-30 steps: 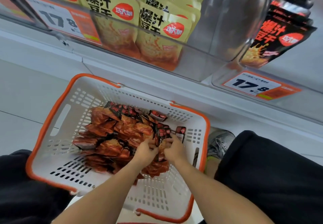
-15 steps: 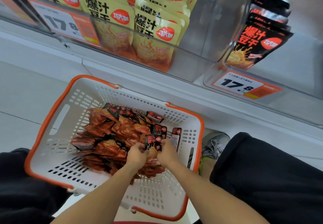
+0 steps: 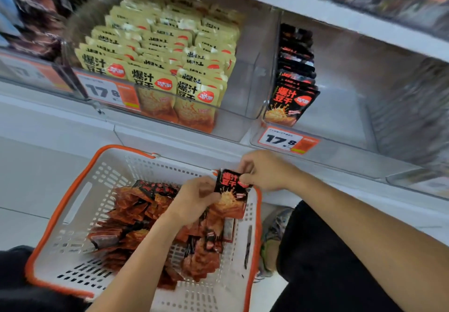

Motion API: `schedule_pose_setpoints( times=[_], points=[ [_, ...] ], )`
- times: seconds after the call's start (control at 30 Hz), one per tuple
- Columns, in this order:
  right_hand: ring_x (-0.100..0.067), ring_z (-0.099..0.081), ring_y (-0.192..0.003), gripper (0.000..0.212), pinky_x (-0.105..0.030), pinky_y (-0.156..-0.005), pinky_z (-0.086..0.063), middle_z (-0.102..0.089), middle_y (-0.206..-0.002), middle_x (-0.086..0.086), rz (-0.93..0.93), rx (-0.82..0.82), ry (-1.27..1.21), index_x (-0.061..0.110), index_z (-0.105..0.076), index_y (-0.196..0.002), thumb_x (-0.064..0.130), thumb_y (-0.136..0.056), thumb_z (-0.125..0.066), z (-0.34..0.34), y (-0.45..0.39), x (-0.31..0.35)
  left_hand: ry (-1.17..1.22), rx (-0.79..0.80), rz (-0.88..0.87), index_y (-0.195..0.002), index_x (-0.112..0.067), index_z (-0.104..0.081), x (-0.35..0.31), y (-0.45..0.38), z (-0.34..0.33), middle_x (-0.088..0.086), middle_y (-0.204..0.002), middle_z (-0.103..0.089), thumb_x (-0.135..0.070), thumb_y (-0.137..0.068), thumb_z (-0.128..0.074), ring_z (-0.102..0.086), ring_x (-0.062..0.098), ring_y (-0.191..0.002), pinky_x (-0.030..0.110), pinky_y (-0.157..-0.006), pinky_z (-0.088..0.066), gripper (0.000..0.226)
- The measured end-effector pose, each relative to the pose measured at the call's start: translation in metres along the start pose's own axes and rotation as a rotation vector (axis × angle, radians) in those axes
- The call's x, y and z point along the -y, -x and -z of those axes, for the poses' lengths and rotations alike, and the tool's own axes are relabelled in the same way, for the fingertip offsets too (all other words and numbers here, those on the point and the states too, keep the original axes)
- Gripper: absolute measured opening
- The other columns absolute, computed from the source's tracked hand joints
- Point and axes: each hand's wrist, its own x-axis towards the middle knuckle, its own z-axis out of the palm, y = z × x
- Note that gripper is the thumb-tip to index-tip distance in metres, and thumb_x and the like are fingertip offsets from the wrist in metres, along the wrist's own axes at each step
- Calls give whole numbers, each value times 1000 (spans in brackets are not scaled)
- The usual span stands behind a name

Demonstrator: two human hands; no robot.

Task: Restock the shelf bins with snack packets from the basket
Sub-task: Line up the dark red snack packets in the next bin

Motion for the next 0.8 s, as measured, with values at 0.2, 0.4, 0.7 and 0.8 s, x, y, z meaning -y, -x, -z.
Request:
schedule_pose_setpoints(
  times=[0.2, 0.4, 0.7, 0.8],
  points=[
    [-9, -67, -76, 10, -25, -72, -52, -71, -82, 6, 207, -224, -252, 23, -69, -86, 17, -86, -76, 70, 72, 24, 152, -188, -263, -103, -21, -68, -75, 19, 0, -9, -95, -74, -22, -92, -69, -69, 6, -92, 20, -82, -53, 12],
    [-8, -67, -81, 12, -19, -78, -51, -69, -86, 12, 424, -901, -324, 23, -64, -90, 13, -91, -71, 111, 115, 22, -90, -569, -607, -122, -17, -61, -128, 20, 5, -6, -125, -60, -20, -94, -64, -54, 10, -122, 21, -101, -41, 28],
    [-5, -64, -85, 10, -13, -70, -52, -66, -89, 15, 296, -956, -249, 17, -68, -90, 9, -89, -73, 120, 80, -5, -442, -458, -688, -144, -7, -47, -134, -17, -11, 9, -135, -54, -14, -91, -59, -42, 22, -135, 31, -124, -5, 55],
    [-6, -63, -84, 6, -19, -69, -54, -70, -87, 4, 249, -898, -198, 15, -70, -89, 10, -88, -73, 116, 59, -12, -401, -460, -672, -142, -10, -50, -137, -18, -10, 4, -129, -56, -12, -91, -58, -47, 19, -128, 29, -124, -6, 52]
  ],
)
